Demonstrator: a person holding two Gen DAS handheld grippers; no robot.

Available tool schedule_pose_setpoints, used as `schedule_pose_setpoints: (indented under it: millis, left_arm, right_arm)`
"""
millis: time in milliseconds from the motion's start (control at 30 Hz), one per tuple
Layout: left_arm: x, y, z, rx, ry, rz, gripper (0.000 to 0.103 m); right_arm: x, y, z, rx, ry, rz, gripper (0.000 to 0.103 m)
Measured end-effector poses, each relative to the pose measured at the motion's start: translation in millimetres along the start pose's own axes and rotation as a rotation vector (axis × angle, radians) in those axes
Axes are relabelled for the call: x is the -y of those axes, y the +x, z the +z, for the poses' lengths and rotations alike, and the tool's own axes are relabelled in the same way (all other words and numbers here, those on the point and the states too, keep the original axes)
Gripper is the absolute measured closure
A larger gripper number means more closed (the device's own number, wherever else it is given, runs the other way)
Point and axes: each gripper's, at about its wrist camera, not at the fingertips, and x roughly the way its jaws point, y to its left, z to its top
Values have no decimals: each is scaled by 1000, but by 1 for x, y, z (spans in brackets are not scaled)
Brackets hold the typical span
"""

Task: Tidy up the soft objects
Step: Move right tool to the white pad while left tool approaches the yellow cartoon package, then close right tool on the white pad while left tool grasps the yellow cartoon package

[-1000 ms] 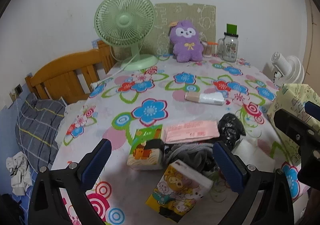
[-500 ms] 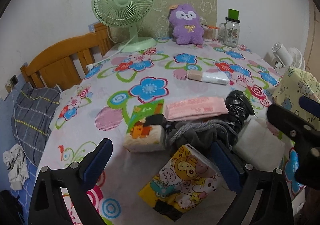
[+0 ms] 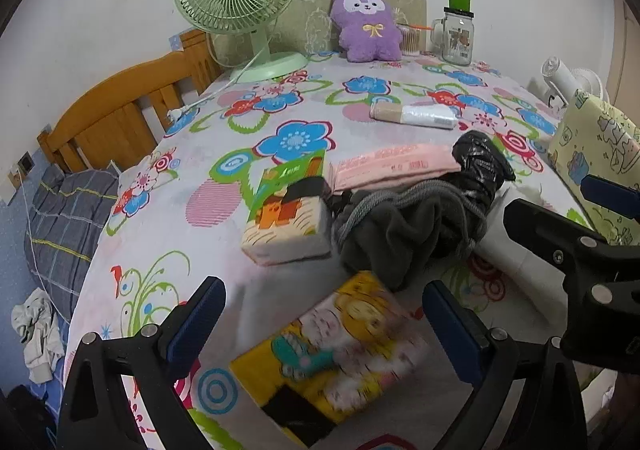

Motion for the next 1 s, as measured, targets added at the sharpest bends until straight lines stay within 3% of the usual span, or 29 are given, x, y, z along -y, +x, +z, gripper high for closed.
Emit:
schedule_pose_setpoints:
  millis: [400, 533, 667, 1000]
  left_arm:
    - [-2, 7, -14, -50, -2, 14, 4]
    - [-6, 9, -16, -60, -40, -31, 13]
    - [-9, 10, -15, -62, -79, -70, 15]
    - [1, 7, -14, -29, -15, -40, 17]
  right_arm:
    - [0, 16, -10, -64, -5, -8, 0]
    - [1, 24, -12, -89, -1, -9, 0]
    - [0, 31, -16, -117, -5, -5, 1]
    - [-3, 29, -18, -122, -8, -4, 28]
